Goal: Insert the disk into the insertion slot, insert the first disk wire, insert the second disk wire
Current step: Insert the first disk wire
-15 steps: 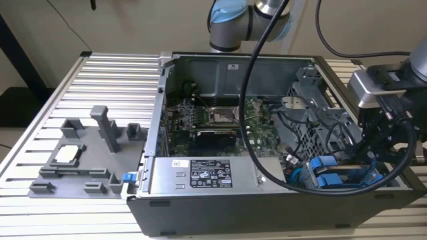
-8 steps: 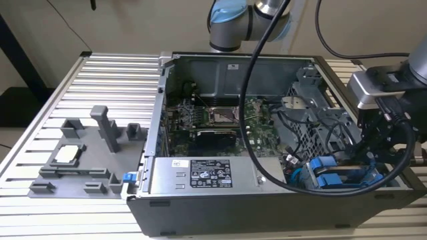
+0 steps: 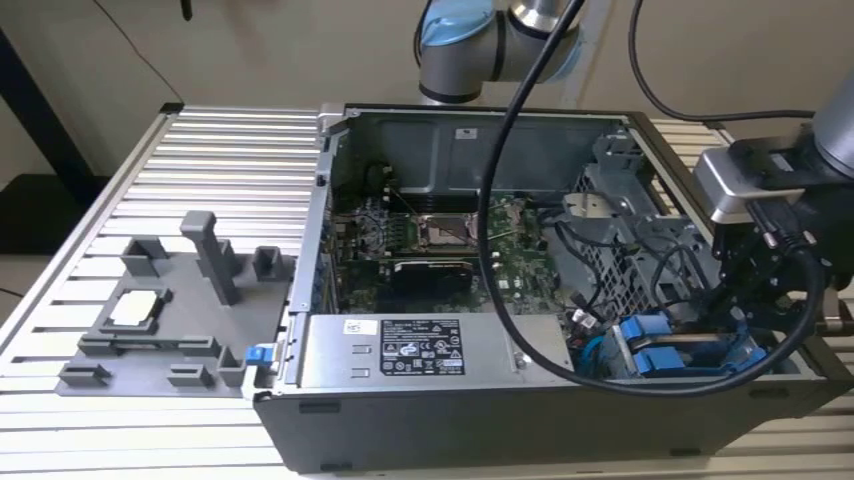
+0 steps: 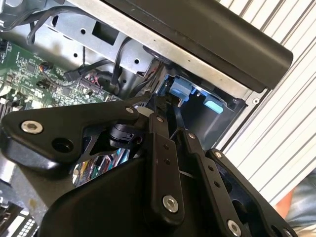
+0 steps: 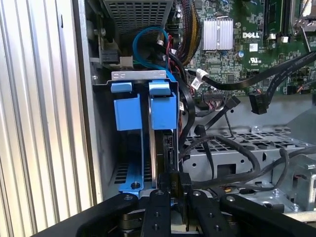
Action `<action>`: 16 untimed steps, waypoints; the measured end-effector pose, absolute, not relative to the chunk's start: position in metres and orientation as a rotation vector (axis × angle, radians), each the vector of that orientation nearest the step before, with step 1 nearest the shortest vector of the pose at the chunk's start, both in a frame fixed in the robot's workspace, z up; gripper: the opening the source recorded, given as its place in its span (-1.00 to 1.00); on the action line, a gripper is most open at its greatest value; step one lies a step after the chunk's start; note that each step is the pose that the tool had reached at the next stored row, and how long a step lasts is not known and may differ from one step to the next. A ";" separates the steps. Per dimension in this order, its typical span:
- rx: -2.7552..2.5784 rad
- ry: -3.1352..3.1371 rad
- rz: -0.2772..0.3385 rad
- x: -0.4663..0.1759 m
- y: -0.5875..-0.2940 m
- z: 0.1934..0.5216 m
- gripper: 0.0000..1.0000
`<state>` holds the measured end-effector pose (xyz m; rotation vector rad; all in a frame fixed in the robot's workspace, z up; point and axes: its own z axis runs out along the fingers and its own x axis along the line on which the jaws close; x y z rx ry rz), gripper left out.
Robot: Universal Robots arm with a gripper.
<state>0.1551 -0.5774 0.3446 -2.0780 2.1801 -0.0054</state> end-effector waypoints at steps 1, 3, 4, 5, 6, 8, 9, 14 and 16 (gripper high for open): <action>-2.078 2.180 -0.005 0.155 -0.577 0.345 -0.62; -2.078 2.180 -0.005 0.155 -0.577 0.344 -0.62; -2.078 2.180 -0.005 0.155 -0.577 0.344 -0.62; -2.078 2.180 -0.005 0.155 -0.577 0.344 -0.62; -2.078 2.180 -0.005 0.155 -0.577 0.343 -0.62; -2.078 2.180 -0.005 0.155 -0.577 0.343 -0.62; -2.078 2.180 -0.005 0.155 -0.577 0.343 -0.62; -2.078 2.180 -0.005 0.155 -0.577 0.341 -0.62; -2.078 2.180 -0.005 0.155 -0.577 0.341 -0.62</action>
